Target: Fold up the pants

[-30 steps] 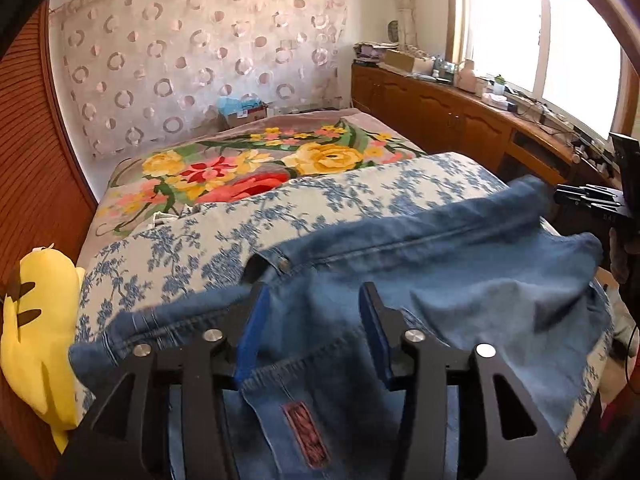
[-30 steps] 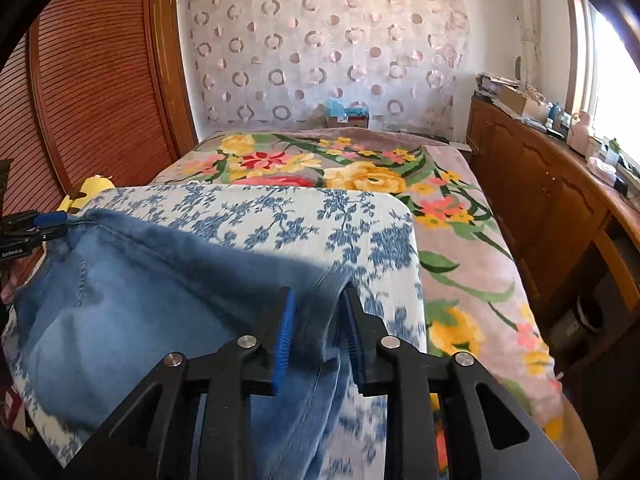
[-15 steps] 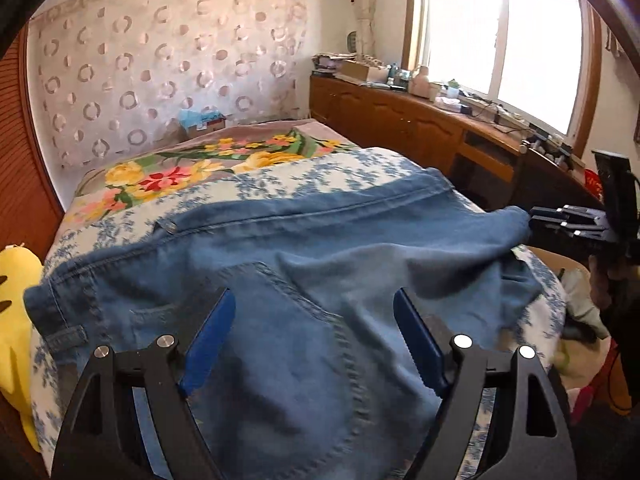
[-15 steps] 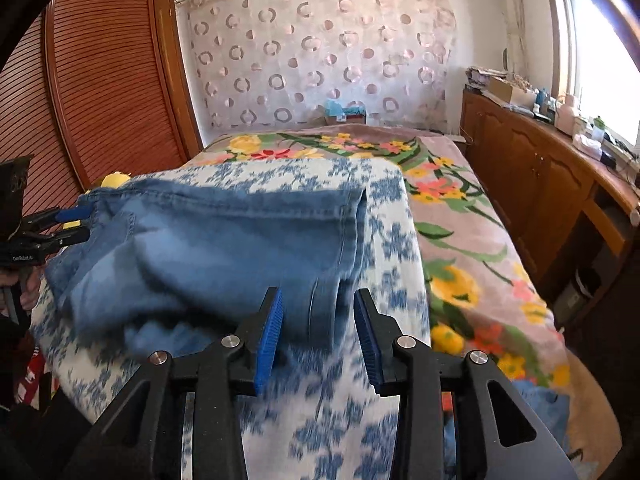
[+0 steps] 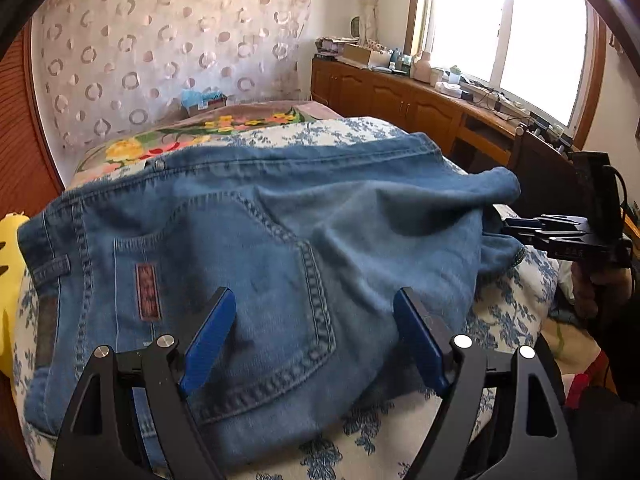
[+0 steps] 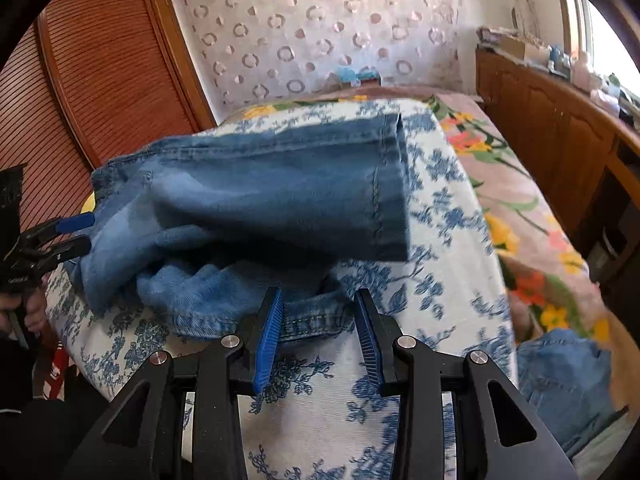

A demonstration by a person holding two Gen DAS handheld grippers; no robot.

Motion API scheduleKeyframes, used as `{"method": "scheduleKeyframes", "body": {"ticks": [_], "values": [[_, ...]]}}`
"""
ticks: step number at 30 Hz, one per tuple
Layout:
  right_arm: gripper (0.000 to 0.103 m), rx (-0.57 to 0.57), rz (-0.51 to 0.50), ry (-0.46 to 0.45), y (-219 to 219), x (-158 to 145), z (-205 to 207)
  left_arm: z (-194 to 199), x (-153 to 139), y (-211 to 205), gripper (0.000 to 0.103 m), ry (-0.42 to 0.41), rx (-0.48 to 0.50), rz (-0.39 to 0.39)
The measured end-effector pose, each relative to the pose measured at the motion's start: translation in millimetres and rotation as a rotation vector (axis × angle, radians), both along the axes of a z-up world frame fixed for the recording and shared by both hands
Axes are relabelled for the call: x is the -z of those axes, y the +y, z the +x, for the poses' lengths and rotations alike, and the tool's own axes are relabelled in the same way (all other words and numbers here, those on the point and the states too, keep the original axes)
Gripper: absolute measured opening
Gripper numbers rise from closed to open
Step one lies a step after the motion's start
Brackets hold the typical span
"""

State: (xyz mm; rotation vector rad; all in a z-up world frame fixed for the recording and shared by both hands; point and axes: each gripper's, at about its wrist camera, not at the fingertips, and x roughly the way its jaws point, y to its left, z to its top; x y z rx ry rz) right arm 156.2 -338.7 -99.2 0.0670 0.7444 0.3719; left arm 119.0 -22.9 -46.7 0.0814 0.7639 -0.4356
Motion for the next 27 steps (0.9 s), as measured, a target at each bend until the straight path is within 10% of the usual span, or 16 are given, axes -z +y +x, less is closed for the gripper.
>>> {"method": "scheduleKeyframes", "body": {"ticks": [3,10,15,18,22,27], "values": [[0.012,-0.015,-0.009,-0.003,0,-4,0,-2,3,2,0.082,0.007,-0.006,-0.002],[0.009,0.103,-0.016,-0.232,-33,-78,-44,-3,1,7,0.082,-0.003,-0.024,-0.003],[0.009,0.202,-0.099,-0.179,-53,-71,-52,-4,-1,13,0.082,-0.011,-0.038,-0.014],[0.011,0.218,-0.074,-0.115,-67,-55,-43,-3,2,15,0.082,-0.006,-0.042,-0.016],[0.039,0.189,-0.047,-0.094,-67,-48,-26,-1,5,15,0.082,0.004,-0.045,-0.016],[0.041,0.123,-0.005,-0.087,-58,-43,-6,-15,2,11,0.082,-0.006,-0.04,-0.021]]}}
